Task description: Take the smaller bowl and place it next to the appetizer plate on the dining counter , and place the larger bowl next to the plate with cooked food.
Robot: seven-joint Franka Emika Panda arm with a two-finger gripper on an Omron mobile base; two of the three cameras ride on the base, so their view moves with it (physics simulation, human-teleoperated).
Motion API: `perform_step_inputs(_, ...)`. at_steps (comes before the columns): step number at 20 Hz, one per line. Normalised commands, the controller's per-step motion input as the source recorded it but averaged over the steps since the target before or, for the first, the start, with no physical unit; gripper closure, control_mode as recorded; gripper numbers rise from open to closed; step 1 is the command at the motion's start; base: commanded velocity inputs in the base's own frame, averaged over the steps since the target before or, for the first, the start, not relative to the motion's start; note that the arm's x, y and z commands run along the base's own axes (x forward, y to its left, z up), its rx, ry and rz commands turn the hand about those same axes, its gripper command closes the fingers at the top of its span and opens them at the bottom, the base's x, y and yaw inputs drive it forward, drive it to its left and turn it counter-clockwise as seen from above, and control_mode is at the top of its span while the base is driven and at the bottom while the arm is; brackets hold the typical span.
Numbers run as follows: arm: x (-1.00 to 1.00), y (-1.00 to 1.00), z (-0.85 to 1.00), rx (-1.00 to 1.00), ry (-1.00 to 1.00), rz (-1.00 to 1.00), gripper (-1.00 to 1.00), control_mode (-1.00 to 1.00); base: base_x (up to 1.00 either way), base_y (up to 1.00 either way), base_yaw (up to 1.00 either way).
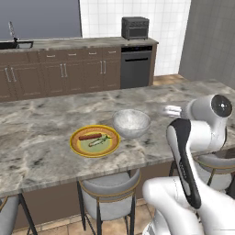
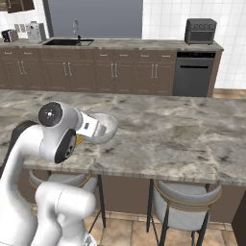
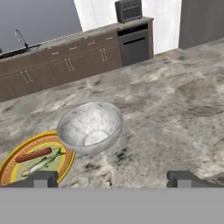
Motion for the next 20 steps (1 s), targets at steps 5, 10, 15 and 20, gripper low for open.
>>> perform_step_inputs(5, -0.9, 0.0, 0.74, -0.17, -0.19, 0.14, -1.0, -1.0, 0.0, 0.0, 0.0)
perform_step_inputs(10, -0.81, 0.0, 0.65, -0.15, -0.09, 0.11, -1.0, -1.0, 0.0, 0.0, 0.0)
perform_step_inputs(15, -0.43, 0.03, 0.6, -0.07, -0.01, 0.12, -1.0, -1.0, 0.0, 0.0, 0.0)
perform_step_inputs(20, -0.15, 0.15, 0.57, -0.09, 0.06, 0.05, -1.0, -1.0, 0.0, 0.0, 0.0)
